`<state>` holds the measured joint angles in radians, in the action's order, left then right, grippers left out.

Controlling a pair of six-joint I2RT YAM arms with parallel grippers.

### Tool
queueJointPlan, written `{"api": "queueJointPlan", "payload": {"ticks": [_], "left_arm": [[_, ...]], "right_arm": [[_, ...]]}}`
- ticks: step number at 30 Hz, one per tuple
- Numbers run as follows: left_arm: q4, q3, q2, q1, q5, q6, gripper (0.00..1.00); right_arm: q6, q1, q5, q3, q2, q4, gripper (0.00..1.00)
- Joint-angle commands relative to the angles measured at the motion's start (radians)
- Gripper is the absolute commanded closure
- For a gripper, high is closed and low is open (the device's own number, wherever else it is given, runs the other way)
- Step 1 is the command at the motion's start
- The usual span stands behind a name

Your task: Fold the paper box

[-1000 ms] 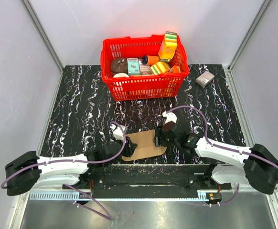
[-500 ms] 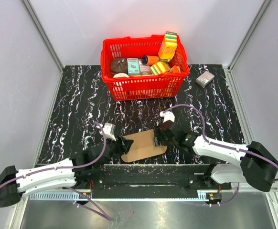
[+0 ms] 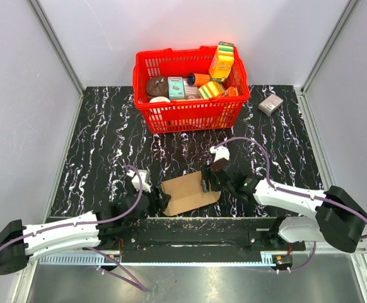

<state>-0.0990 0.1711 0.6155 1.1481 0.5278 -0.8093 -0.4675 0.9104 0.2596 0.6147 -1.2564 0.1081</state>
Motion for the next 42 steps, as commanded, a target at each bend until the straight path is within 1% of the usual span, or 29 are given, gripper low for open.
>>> {"api": "queueJointPlan", "payload": {"ticks": [1, 4, 9, 13, 19, 23, 27, 28, 31, 37, 42], "left_arm": [[-0.065, 0.018, -0.005, -0.001, 0.009, -0.077, 0.28], [-0.065, 0.015, 0.004, 0.001, 0.027, -0.096, 0.26], [0.005, 0.016, 0.049, -0.001, 0.043, -0.099, 0.27], [0.082, 0.019, 0.121, -0.001, 0.037, -0.096, 0.36], [0.208, 0.021, 0.21, -0.008, 0.028, -0.073, 0.41], [0.295, 0.025, 0.257, -0.017, 0.02, -0.022, 0.43], [0.343, 0.044, 0.308, -0.037, 0.012, 0.024, 0.45], [0.352, 0.054, 0.331, -0.042, 0.008, 0.045, 0.45], [0.395, 0.076, 0.381, -0.065, -0.011, 0.09, 0.46], [0.501, 0.111, 0.475, -0.143, -0.107, 0.174, 0.48], [0.522, 0.145, 0.532, -0.192, -0.152, 0.225, 0.49]], "right_arm": [[0.012, -0.005, -0.005, 0.013, -0.014, -0.045, 0.25], [0.013, -0.005, -0.008, 0.016, -0.029, -0.051, 0.25], [0.015, -0.004, -0.013, 0.016, -0.046, -0.067, 0.26], [0.003, -0.005, -0.026, 0.008, -0.052, -0.087, 0.27], [-0.036, -0.005, -0.031, -0.018, -0.028, -0.097, 0.28], [-0.062, -0.004, -0.033, -0.047, 0.003, -0.099, 0.28], [-0.086, -0.005, -0.022, -0.07, 0.034, -0.099, 0.28], [-0.1, -0.005, -0.016, -0.075, 0.038, -0.129, 0.28], [-0.12, -0.005, -0.007, -0.093, 0.057, -0.139, 0.28], [-0.16, -0.005, 0.018, -0.112, 0.074, -0.145, 0.28], [-0.163, -0.005, 0.056, -0.107, 0.074, -0.145, 0.28]]}}
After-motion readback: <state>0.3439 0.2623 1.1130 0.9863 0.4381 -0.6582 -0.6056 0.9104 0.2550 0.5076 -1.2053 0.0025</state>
